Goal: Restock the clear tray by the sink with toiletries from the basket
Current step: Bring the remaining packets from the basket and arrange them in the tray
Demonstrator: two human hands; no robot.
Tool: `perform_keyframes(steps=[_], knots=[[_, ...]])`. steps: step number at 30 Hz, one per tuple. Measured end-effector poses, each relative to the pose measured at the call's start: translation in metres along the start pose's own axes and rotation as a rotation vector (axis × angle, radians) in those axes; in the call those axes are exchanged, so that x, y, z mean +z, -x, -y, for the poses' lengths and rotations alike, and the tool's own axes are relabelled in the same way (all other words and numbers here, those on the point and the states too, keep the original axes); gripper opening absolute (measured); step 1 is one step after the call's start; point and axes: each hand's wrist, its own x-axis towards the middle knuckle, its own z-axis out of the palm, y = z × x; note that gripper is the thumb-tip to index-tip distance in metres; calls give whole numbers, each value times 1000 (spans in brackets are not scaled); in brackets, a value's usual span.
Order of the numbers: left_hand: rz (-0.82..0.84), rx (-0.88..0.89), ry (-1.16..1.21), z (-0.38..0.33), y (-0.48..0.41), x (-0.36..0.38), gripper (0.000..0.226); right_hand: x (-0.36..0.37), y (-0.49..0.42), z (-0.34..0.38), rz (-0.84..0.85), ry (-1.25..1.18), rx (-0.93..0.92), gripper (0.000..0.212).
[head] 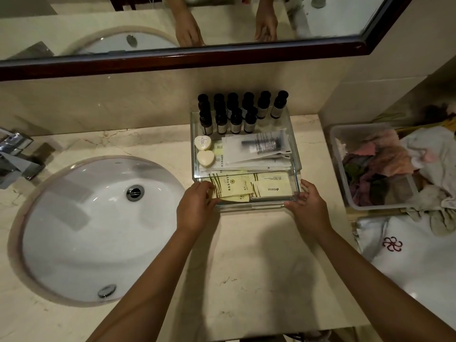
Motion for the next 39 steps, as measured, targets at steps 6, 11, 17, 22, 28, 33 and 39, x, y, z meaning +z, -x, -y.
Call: perform_keyframes(steps=[6,11,17,22,28,33,39], knots=[[-48,146,-210,10,19,-1,45,5,1,-3,-34,8,2,62],[-26,-82,53,14,30,6,47,9,-2,-4,-87,9,-4,60],[-88,-183,221,2,17,4,50,13,-14,1,-130,-27,2,65],[-158,-330,361,-3,1,6,78,19,-28,1,-177,-39,7,64],[-126,-407,395,-2,-20,1,103,23,-43,-1,-235,-54,0,62],[-114,-437,408,-3,-30,-3,103,24,-55,-5,-238,-65,-6,62],[-122,-525,512,-8,-36,-3,95,24,-67,-12,-245,-28,-16,75]])
